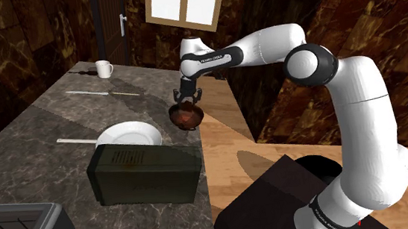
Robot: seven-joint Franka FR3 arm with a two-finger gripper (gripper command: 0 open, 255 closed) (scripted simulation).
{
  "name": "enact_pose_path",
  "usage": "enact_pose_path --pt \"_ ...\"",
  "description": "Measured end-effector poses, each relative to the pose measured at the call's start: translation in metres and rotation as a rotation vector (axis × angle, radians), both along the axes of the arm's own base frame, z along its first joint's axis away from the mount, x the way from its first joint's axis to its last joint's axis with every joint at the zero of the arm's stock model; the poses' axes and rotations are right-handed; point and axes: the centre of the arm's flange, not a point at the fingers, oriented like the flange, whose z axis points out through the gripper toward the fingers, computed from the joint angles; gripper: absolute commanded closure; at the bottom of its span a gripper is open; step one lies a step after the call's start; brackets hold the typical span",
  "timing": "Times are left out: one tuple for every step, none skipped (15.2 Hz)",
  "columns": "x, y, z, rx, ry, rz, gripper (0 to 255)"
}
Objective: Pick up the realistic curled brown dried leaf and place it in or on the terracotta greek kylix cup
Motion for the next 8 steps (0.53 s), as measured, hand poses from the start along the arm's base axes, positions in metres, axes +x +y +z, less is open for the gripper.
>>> enact_pose_path --pt "-0.001 0.001 -0.006 0.0 0.0 0.0 255" --pt "-0.001 0.001 -0.011 0.0 0.0 0.0 255" --pt "-0.001 0.001 -0.016 0.0 0.0 0.0 255" --pt "-0.001 0.001 -0.021 0.0 0.0 0.0 255" --pt "-0.001 0.002 -0.027 0.0 0.0 0.0 255" --pt "-0.001 0.001 -0.029 0.0 0.0 0.0 255" --pt "-0.001 0.001 -0.03 0.0 0.0 0.0 255" --pt "-0.001 0.0 -0.03 0.0 0.0 0.0 255"
